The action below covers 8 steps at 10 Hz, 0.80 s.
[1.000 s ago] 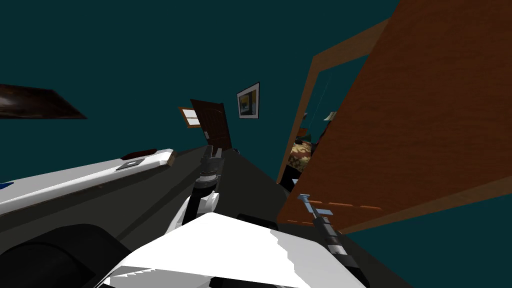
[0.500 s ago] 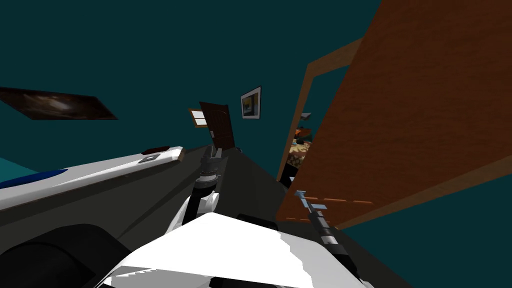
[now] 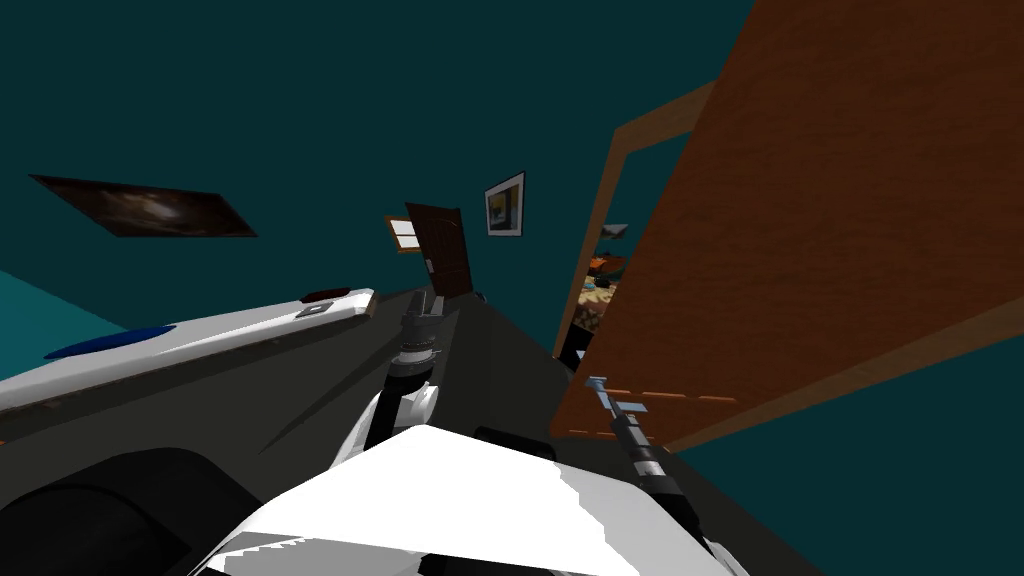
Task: Pull the door open
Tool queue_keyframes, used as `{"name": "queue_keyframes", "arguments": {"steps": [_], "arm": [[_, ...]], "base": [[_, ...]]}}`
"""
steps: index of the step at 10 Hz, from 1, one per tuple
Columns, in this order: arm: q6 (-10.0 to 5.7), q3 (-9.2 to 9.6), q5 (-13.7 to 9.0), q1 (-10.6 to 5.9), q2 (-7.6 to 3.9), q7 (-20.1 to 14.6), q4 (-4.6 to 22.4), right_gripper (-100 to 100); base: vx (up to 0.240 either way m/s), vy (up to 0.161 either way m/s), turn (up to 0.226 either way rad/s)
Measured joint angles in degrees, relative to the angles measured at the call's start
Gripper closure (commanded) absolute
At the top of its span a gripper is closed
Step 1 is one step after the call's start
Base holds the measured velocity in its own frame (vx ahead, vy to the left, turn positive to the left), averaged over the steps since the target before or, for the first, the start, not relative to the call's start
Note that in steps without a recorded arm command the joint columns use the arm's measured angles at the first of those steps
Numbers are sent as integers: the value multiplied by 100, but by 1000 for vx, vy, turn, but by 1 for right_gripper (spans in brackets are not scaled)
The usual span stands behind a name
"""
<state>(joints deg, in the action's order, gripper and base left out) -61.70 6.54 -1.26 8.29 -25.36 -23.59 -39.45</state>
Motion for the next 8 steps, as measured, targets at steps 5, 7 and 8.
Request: {"name": "queue_keyframes", "arguments": {"steps": [5, 7, 8], "arm": [[-4, -95, 85, -105, 43, -4, 123, 100], [-126, -139, 42, -96, -31, -57, 253, 100], [-189, -143, 31, -84, -35, -72, 331, 100]], "base": [[-139, -48, 168], [-223, -94, 248], [-191, -103, 280]]}}
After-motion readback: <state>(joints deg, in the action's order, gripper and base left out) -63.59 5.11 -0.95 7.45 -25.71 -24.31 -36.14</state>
